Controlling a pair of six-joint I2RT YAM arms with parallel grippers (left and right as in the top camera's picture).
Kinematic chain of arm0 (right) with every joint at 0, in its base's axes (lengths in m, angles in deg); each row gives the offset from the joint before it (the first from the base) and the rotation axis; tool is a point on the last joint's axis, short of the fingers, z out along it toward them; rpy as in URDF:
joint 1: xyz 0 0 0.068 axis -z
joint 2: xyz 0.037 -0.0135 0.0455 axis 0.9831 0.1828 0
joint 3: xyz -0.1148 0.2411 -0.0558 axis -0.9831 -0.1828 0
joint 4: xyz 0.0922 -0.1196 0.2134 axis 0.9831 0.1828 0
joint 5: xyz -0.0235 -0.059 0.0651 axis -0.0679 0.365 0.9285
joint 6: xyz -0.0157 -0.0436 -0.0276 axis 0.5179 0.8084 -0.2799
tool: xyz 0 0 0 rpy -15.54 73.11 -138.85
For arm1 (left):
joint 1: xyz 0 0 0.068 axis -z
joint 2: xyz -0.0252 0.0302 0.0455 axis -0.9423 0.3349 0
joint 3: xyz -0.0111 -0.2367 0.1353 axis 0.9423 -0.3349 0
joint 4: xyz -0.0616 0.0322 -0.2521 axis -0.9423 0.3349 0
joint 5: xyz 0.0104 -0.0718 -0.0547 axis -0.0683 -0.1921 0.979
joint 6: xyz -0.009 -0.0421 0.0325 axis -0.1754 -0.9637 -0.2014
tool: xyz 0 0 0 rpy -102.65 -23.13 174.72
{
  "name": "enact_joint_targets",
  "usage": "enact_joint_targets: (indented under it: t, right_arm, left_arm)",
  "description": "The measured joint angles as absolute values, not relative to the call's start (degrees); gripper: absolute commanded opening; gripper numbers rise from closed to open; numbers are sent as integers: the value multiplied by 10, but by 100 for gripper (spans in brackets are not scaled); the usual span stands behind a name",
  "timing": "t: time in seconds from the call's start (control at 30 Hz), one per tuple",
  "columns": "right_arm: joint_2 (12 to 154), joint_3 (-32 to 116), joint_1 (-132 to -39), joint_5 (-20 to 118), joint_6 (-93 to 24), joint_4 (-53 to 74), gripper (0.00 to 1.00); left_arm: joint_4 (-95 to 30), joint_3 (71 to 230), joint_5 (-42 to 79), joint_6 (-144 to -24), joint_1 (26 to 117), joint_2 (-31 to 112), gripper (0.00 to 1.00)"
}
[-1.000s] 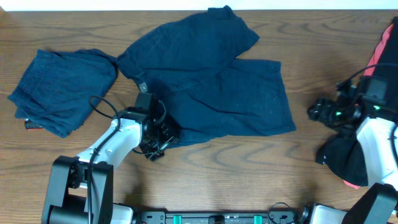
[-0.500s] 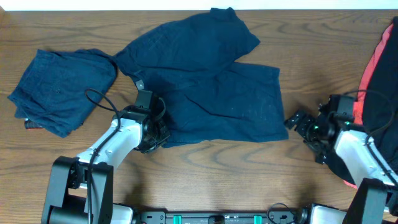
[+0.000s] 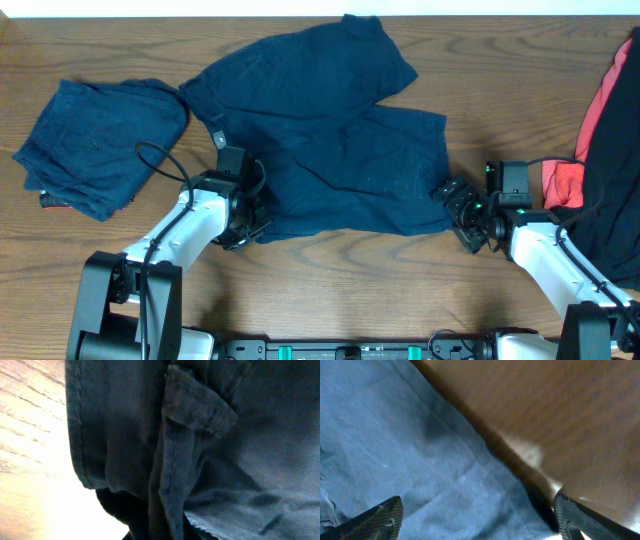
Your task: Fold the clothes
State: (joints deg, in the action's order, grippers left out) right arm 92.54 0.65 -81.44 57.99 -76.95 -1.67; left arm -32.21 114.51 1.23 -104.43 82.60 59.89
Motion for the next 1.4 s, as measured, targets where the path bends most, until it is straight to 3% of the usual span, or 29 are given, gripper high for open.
enact_joint_targets:
  t: [0.33,0.5,0.67,0.83,0.97,1.0,1.03,1.27,1.4]
  right_arm:
    - [919,11,-824,593,-805,76,93]
    - [919,8,-824,582,-831,61,81]
    - [923,0,-839,547,-846,-5,59]
    - [927,-4,-860,512,-853,-28,52]
    - [937,-3,-872,491,-850,-32,19]
    - [941,-3,-872,487,-852,-32,6]
    - [944,-3,-872,485,-851,-33,1]
    - [950,-4,-871,476,-818,-51,1]
    - [923,2,-860,470,-767,22,1]
  left_arm:
    - [-321,1145,12,-1039,826,599,6]
    - [-321,1145,12,-1036,826,599,6]
    - [-321,1145,12,-1034,826,599,6]
    - [-311,1146,11,-1034,826,599,6]
    - [-304,1146,10,-1034,826,599,6]
    - [-302,1146,10,-1034,826,599,6]
    - [-299,1146,10,-1034,826,599,6]
    - [-273,1146,10,-1032,826,594,6]
    - [-224,1139,10,-1030,836,555,6]
